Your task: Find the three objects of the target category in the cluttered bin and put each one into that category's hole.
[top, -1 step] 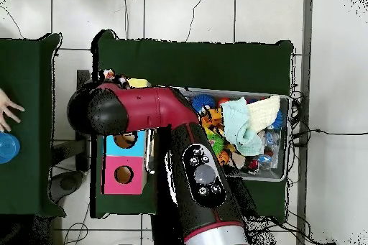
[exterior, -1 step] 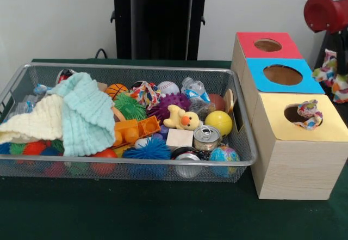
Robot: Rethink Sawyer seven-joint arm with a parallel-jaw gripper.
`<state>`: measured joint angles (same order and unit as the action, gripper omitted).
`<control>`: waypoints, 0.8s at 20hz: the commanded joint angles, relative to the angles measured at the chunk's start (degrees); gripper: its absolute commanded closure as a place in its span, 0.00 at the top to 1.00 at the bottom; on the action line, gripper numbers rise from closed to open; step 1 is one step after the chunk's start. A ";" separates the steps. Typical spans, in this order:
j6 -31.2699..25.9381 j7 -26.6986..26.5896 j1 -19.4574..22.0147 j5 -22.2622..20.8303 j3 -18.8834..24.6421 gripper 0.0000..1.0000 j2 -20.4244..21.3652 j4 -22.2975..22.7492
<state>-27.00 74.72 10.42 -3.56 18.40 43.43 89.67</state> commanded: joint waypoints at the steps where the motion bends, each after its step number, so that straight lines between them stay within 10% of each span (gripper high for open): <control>1: 0.23 10.85 2.51 -1.38 -6.44 0.00 -4.69 -4.58; 16: -1.45 9.67 0.96 -1.72 -9.29 0.00 -6.49 -0.07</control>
<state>-26.99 74.74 11.48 -4.00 10.51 40.09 86.66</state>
